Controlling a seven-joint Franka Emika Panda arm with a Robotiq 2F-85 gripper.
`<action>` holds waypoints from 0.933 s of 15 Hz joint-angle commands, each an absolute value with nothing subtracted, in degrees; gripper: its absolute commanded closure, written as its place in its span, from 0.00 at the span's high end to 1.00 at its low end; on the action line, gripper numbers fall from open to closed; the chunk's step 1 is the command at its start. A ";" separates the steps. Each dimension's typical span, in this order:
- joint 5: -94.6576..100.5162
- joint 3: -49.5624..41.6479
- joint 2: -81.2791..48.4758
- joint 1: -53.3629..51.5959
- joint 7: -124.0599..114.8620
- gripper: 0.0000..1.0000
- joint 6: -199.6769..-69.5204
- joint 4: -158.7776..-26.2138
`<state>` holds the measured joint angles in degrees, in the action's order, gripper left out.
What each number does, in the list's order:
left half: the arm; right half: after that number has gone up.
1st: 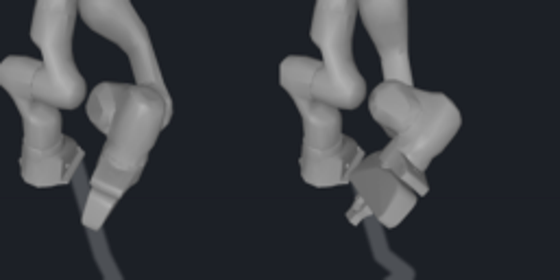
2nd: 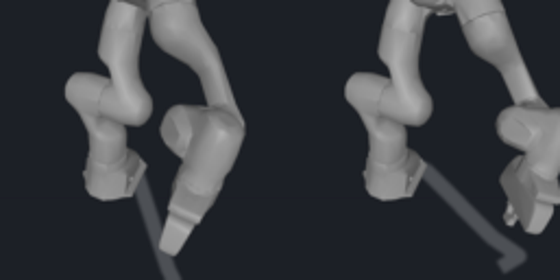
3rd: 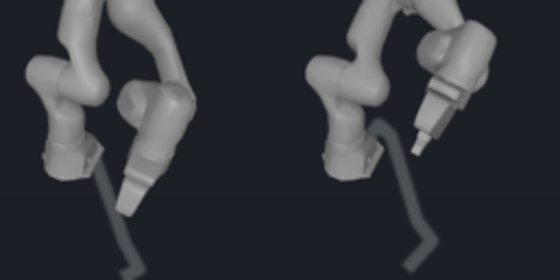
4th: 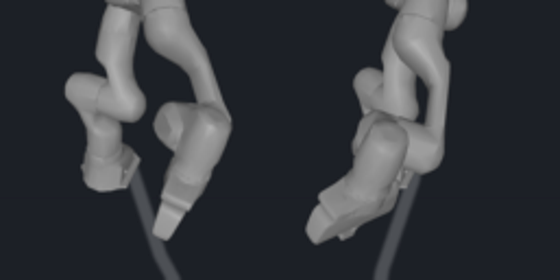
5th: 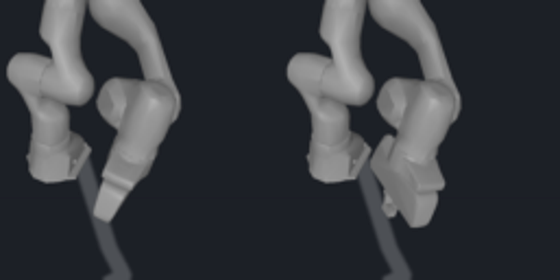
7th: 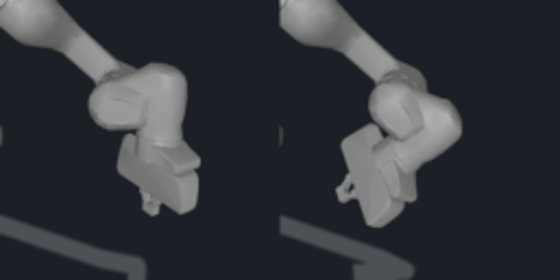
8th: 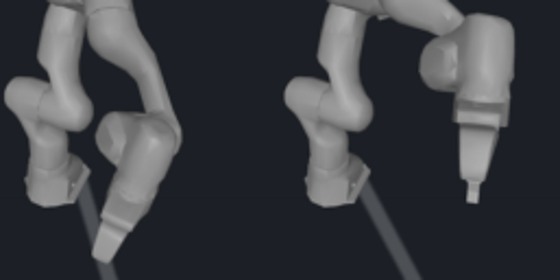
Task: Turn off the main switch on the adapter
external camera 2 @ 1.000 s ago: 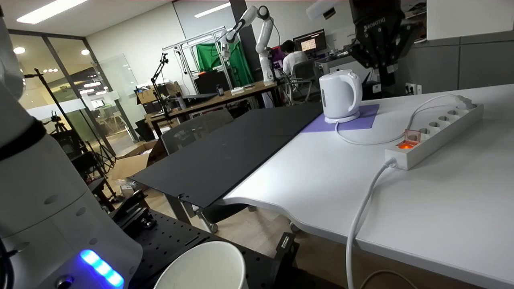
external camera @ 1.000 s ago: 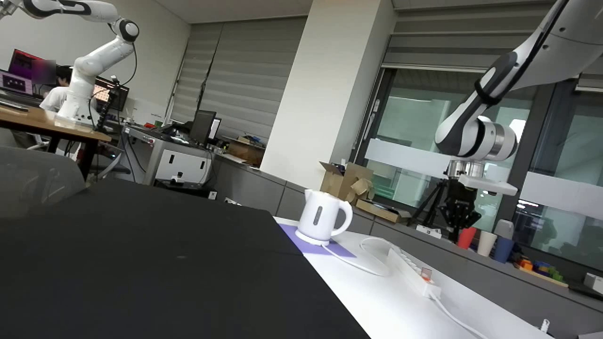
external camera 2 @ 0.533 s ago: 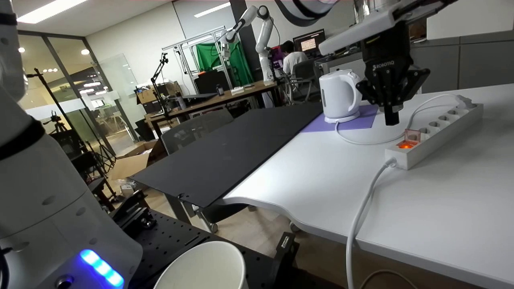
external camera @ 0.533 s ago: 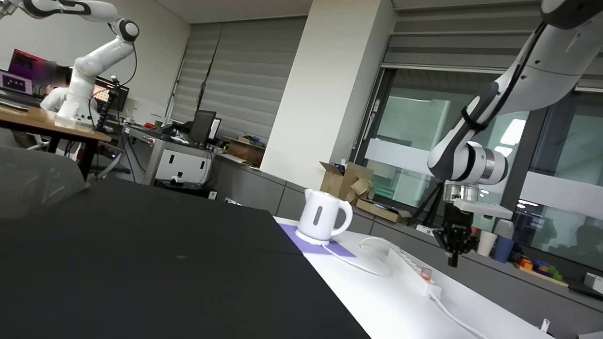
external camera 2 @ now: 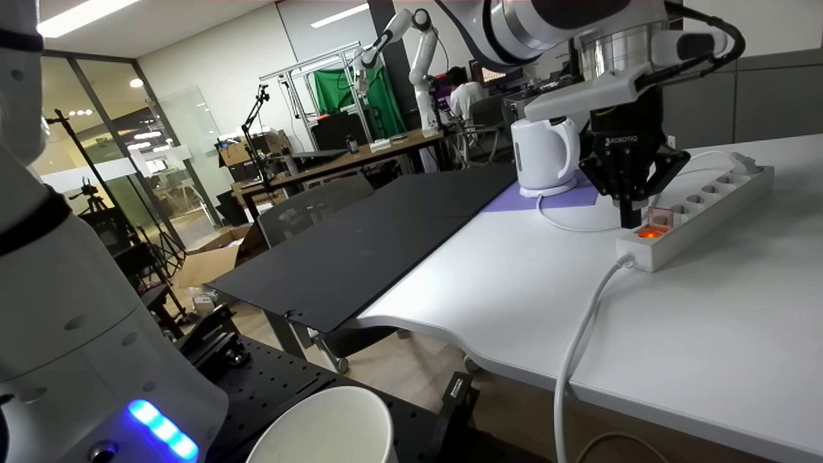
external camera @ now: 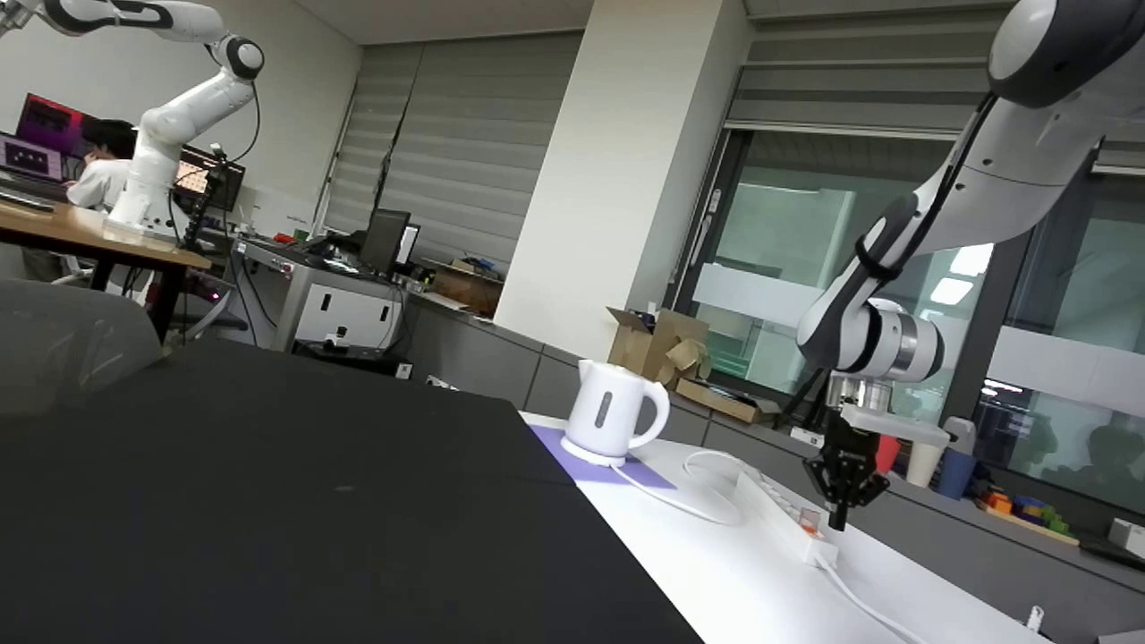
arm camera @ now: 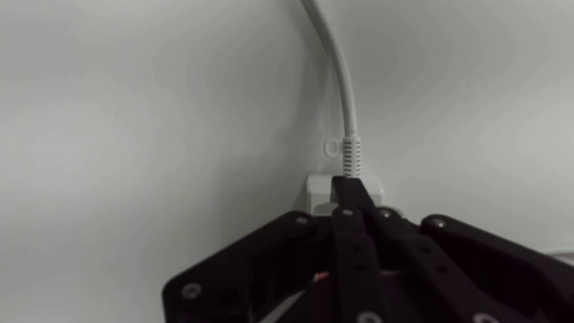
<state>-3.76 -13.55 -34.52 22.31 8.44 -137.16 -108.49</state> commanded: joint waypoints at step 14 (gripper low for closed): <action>-6.70 -11.02 -40.09 25.47 8.72 0.00 -140.51 -102.22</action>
<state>-5.79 -11.96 -38.94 24.41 8.46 -140.31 -104.15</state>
